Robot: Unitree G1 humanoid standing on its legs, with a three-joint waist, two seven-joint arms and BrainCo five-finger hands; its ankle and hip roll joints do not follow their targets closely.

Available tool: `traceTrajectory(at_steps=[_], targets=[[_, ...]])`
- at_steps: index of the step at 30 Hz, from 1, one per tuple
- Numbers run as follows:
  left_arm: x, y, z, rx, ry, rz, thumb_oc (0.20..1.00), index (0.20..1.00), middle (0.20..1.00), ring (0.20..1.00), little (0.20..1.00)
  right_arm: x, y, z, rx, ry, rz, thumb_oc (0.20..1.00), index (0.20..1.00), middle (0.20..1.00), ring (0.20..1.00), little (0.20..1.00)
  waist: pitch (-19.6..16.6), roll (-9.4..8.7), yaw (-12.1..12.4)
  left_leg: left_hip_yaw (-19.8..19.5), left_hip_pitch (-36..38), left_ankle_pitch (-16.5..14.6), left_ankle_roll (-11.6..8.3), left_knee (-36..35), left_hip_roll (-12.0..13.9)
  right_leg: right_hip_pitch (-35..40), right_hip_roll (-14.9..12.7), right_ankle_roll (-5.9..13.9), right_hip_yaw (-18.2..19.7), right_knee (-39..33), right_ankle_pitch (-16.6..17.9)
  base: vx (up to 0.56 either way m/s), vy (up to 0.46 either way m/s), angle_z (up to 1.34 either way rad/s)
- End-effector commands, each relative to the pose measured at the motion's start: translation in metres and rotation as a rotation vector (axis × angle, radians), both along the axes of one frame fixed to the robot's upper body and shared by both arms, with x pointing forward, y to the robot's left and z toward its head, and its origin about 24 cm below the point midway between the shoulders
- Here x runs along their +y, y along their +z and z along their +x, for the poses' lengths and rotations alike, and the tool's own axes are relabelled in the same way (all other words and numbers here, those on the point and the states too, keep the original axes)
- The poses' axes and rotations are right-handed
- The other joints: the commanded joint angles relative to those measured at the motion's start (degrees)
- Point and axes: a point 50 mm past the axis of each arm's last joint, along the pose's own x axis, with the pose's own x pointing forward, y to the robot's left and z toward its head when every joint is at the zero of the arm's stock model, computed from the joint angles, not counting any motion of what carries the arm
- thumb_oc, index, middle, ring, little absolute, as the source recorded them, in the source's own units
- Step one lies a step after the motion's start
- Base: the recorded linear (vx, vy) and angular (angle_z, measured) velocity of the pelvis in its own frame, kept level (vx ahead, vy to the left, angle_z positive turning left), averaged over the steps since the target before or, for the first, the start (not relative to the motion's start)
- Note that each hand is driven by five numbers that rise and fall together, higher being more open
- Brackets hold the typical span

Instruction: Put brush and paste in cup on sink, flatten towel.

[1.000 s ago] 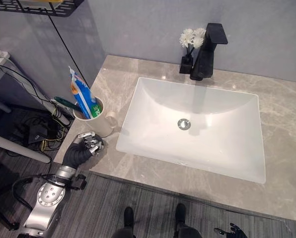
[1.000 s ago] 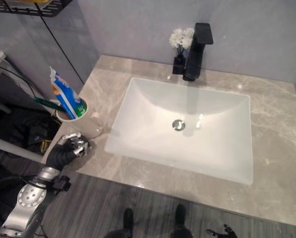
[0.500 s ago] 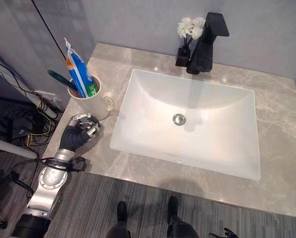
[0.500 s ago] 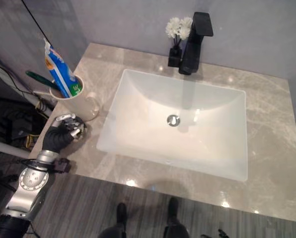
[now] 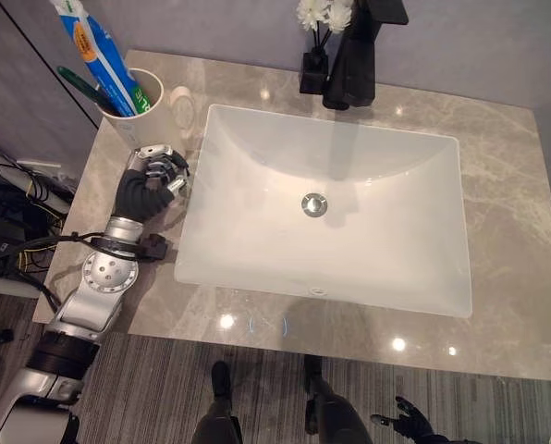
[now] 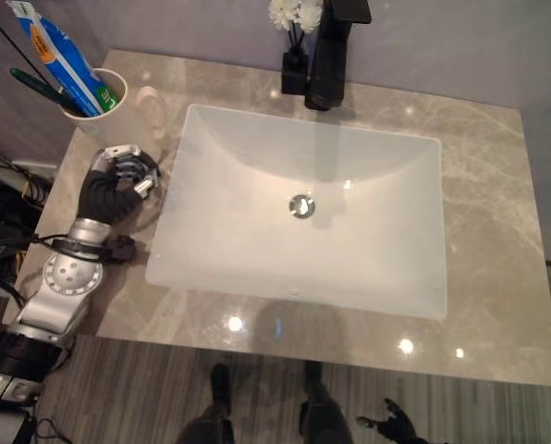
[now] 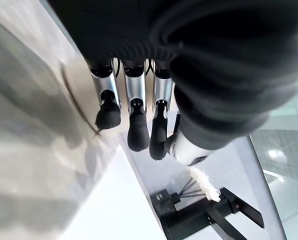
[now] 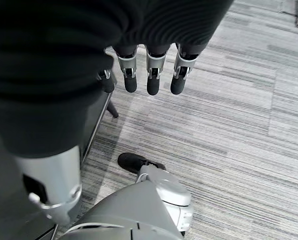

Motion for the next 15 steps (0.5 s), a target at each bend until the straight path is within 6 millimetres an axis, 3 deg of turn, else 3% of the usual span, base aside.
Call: traceTrajectory(at_steps=[1, 7, 9, 10, 15], targets=[[0.007, 0.026, -0.002, -0.133, 0.009, -0.017, 0.2, 0.2, 0.2, 0.2, 0.2, -0.009, 0.006, 0.009, -0.029, 0.023, -0.032, 1.0, 1.0, 1.0, 1.0, 1.0, 0.0, 0.12, -0.4, -1.6, -0.3, 1.9, -2.59, 0.2, 2.1, 5.5, -5.1, 5.29, 0.5, -0.1, 0.9, 0.0, 0.0, 0.0], [0.017, 0.012, -0.012, -0.081, 0.018, -0.036, 0.2, 0.2, 0.2, 0.2, 0.2, -0.012, 0.002, 0.001, 0.007, 0.003, -0.04, 1.0, 1.0, 1.0, 1.0, 1.0, -0.3, 0.31, 0.2, -1.7, -0.3, 2.0, -2.67, 0.2, 2.2, 5.6, -5.1, 5.15, 0.4, -0.1, 0.8, 0.0, 0.0, 0.0], [0.031, -0.002, -0.025, -0.03, 0.047, -0.041, 0.2, 0.2, 0.2, 0.2, 0.2, -0.019, 0.001, -0.006, 0.033, -0.031, -0.06, 1.0, 1.0, 1.0, 1.0, 1.0, -0.4, 0.59, 1.1, -1.7, -0.5, 2.1, -2.73, 0.2, 2.3, 5.2, -5.0, 5.2, 0.5, -0.1, 0.7, -0.02, 0.001, 0.03], [0.045, -0.006, -0.031, -0.015, 0.096, -0.048, 0.2, 0.2, 0.2, 0.2, 0.2, -0.022, 0.002, -0.003, 0.023, -0.038, -0.065, 1.0, 1.0, 1.0, 1.0, 1.0, -0.5, 0.75, 1.5, -1.5, -0.8, 2.2, -2.75, 0.2, 2.3, 4.4, -5.1, 5.28, 1.0, -0.1, 0.9, -0.05, 0.006, 0.04], [0.055, -0.004, -0.031, -0.022, 0.141, -0.074, 0.2, 0.2, 0.2, 0.2, 0.2, -0.02, 0.005, 0.008, -0.005, -0.033, -0.061, 1.0, 1.0, 1.0, 1.0, 1.0, -0.5, 0.92, 1.8, -0.7, -2.0, 2.4, -2.73, 0.2, 2.2, 2.3, -5.3, 5.53, 2.1, -0.1, 1.6, -0.03, 0.011, -0.03]])
